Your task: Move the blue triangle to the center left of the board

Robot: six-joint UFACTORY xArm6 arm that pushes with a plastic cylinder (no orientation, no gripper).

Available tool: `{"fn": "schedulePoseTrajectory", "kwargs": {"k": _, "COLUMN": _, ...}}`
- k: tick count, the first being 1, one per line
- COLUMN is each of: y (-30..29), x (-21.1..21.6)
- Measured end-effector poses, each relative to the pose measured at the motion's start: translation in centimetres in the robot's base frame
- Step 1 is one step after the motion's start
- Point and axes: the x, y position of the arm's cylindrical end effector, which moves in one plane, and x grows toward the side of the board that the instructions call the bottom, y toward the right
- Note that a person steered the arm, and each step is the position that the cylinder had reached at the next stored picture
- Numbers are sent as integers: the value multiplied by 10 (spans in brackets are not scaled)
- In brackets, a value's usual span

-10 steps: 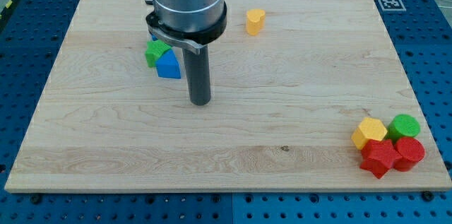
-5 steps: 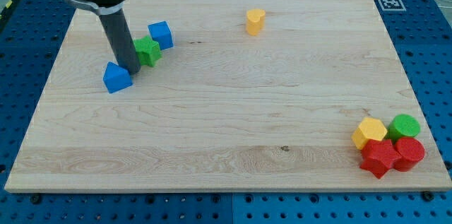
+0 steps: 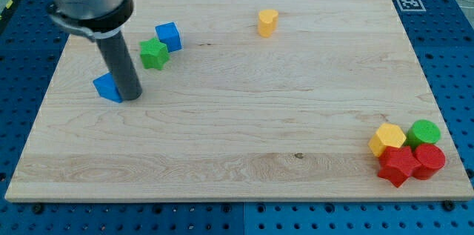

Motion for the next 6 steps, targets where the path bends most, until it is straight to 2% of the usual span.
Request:
{"fn": "schedulePoseTrajectory", "kwargs": {"k": 4, "y": -38, "x": 9}}
{"fn": "schedulePoseTrajectory", "kwargs": {"k": 6, "y": -56, "x": -7}}
